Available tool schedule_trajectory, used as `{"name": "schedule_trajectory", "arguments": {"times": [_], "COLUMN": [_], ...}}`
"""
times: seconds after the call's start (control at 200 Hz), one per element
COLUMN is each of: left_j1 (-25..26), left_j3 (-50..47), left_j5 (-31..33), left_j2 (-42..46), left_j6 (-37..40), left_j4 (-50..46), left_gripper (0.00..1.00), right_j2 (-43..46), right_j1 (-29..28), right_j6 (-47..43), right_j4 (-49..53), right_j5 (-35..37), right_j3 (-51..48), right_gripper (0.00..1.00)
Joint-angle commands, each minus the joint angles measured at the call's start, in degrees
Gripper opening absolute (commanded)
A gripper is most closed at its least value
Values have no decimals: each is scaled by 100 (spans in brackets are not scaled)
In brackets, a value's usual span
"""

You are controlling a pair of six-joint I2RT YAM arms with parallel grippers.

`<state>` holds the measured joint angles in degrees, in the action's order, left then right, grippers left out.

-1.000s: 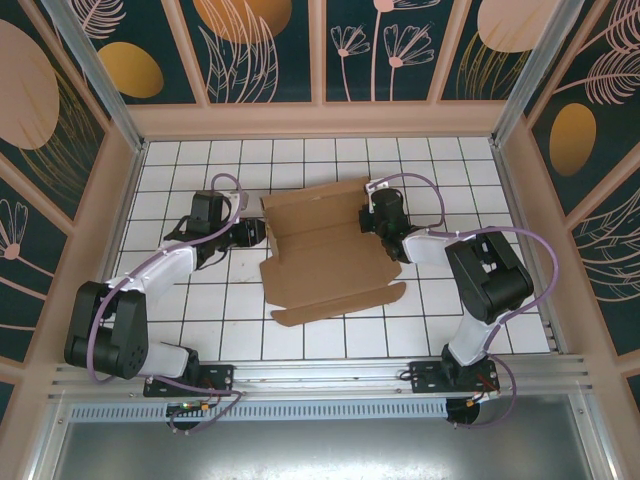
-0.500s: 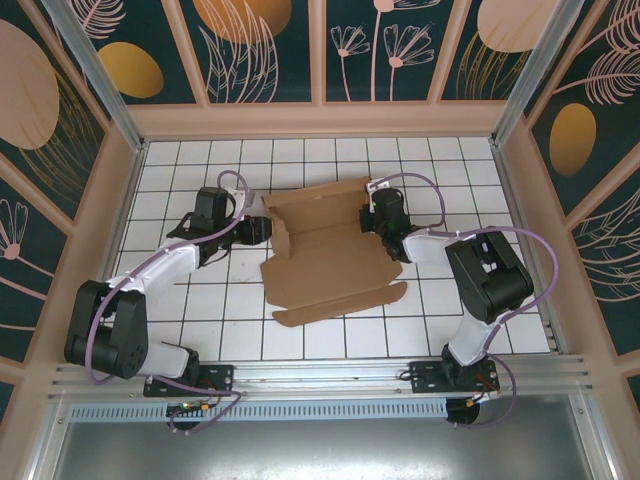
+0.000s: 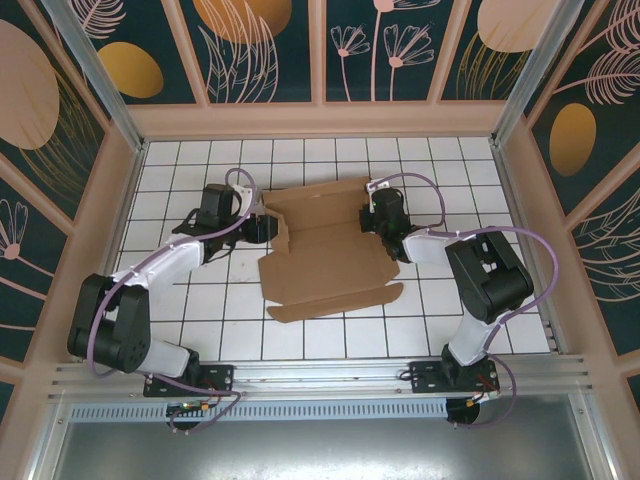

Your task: Fold the paper box

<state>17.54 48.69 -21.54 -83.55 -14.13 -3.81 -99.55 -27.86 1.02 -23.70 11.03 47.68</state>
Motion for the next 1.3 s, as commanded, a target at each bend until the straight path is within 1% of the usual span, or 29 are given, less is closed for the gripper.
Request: {"name": "schedule_trajectory", "arguments": {"times": [0.0, 0.25, 0.38, 0.591, 0.881, 0.976, 1.086, 1.176, 1.296], "left_j1": [17, 26, 64, 112, 118, 127, 140, 260, 453], "left_j3": [229, 274, 228, 343, 471, 612, 673, 668, 669], "left_j5": [255, 458, 619, 1140, 1460, 1581, 1703, 2151, 2810], "left_j2": [-199, -532, -548, -748, -1174, -1303, -1382, -1392, -1430], "left_j6": [148, 208, 284, 532, 865, 894, 825, 862, 947], "left_j4": [168, 645, 954, 1086, 1405, 1356, 1391, 1401, 1380], "left_gripper": [57, 59, 61, 63, 64, 58, 45, 32, 22], "right_j2": [-117, -83, -78, -94, -102, -98, -92, -58, -27], "right_j1": [17, 8, 8, 8, 8, -1, -44, -104, -260], "right_j6": [144, 145, 144, 145, 127, 136, 155, 208, 395], "right_j4": [147, 147, 159, 162, 199, 200, 204, 192, 164], "right_j5": [-65, -106, -136, -167, -206, -231, -193, -117, 256], "right_j3": [108, 84, 92, 97, 105, 110, 118, 94, 83], "right_gripper": [0, 0, 0, 0, 0, 0, 0, 0, 0]}}
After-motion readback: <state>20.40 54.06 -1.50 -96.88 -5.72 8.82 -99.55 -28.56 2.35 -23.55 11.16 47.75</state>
